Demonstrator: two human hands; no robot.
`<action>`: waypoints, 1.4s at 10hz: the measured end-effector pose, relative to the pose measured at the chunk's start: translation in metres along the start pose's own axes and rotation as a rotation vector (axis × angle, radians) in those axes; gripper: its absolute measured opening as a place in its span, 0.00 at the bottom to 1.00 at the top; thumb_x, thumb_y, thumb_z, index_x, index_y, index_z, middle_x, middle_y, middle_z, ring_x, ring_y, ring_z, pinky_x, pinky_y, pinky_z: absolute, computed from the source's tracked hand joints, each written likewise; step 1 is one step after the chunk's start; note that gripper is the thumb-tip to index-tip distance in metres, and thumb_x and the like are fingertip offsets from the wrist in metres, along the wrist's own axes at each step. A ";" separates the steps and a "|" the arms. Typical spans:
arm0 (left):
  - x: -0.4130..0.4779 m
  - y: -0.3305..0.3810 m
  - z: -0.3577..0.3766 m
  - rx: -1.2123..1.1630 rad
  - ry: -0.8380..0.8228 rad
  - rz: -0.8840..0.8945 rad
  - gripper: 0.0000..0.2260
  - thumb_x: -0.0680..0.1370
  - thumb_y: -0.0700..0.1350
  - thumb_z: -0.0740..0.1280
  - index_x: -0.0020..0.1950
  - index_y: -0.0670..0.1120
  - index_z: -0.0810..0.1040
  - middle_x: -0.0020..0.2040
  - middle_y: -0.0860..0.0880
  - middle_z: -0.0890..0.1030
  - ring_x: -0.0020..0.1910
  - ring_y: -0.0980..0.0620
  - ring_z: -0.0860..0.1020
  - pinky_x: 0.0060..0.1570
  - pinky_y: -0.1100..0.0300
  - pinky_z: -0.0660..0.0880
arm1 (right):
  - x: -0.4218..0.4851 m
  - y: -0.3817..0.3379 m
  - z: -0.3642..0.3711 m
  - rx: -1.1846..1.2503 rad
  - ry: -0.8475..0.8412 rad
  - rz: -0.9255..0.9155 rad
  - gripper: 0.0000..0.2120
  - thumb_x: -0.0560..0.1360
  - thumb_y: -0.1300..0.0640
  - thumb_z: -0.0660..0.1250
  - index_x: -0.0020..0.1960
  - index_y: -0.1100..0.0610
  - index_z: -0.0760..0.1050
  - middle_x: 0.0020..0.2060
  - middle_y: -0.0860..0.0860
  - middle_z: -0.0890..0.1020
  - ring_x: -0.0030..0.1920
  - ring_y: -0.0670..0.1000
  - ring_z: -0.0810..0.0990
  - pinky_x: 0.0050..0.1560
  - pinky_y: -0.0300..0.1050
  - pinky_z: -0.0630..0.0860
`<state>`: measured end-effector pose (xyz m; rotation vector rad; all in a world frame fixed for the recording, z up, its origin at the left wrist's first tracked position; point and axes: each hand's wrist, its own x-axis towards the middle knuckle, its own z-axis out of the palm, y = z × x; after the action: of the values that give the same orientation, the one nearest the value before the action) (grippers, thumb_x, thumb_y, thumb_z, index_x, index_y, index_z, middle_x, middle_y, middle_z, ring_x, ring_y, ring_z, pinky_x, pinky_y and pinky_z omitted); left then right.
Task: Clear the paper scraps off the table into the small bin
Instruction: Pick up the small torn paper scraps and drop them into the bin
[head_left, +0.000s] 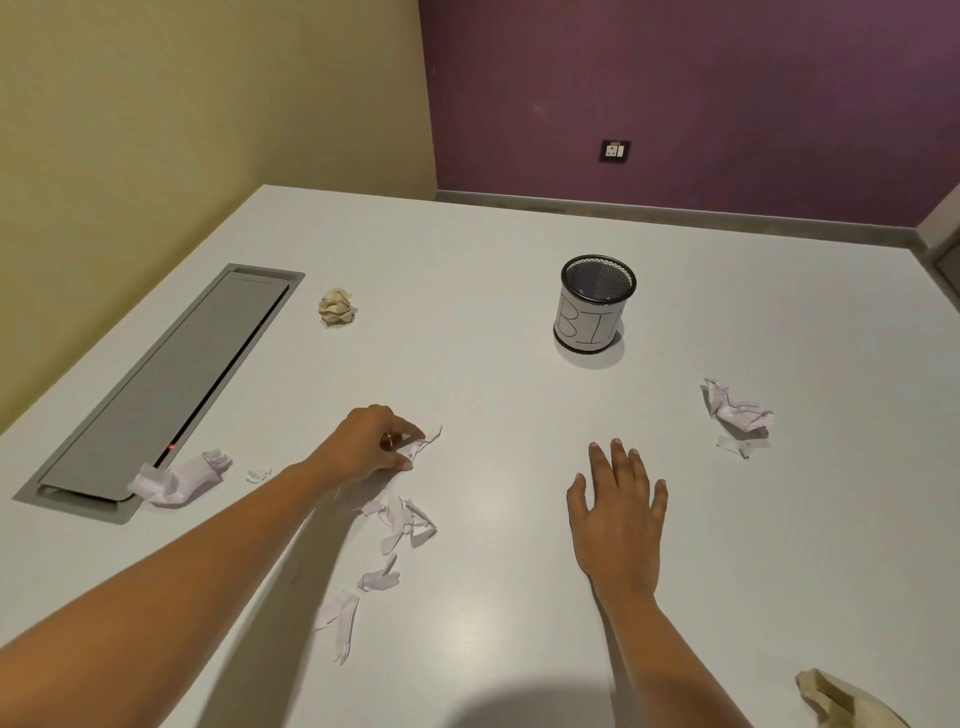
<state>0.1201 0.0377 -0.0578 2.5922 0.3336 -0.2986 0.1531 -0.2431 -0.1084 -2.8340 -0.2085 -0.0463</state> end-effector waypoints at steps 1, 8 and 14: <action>0.000 0.006 0.002 -0.061 0.066 -0.023 0.13 0.68 0.41 0.75 0.52 0.46 0.83 0.48 0.44 0.81 0.45 0.50 0.74 0.45 0.62 0.68 | 0.000 0.000 0.001 -0.004 0.005 -0.001 0.22 0.79 0.49 0.54 0.72 0.51 0.61 0.74 0.51 0.63 0.74 0.51 0.58 0.74 0.56 0.52; 0.008 0.027 -0.002 0.136 0.078 0.206 0.04 0.71 0.39 0.71 0.41 0.38 0.83 0.60 0.46 0.78 0.61 0.49 0.74 0.55 0.57 0.72 | -0.001 0.000 0.001 -0.001 0.018 -0.003 0.22 0.79 0.49 0.54 0.72 0.51 0.62 0.73 0.51 0.63 0.74 0.52 0.59 0.74 0.56 0.53; 0.036 0.063 -0.004 0.095 0.213 0.223 0.05 0.73 0.35 0.68 0.46 0.39 0.83 0.45 0.42 0.85 0.44 0.45 0.83 0.46 0.60 0.74 | 0.000 0.000 0.001 0.005 0.011 -0.003 0.22 0.79 0.49 0.54 0.72 0.51 0.62 0.73 0.51 0.63 0.74 0.52 0.59 0.74 0.57 0.53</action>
<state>0.1732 -0.0067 -0.0354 2.7297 0.1022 0.0418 0.1527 -0.2432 -0.1090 -2.8276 -0.2102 -0.0612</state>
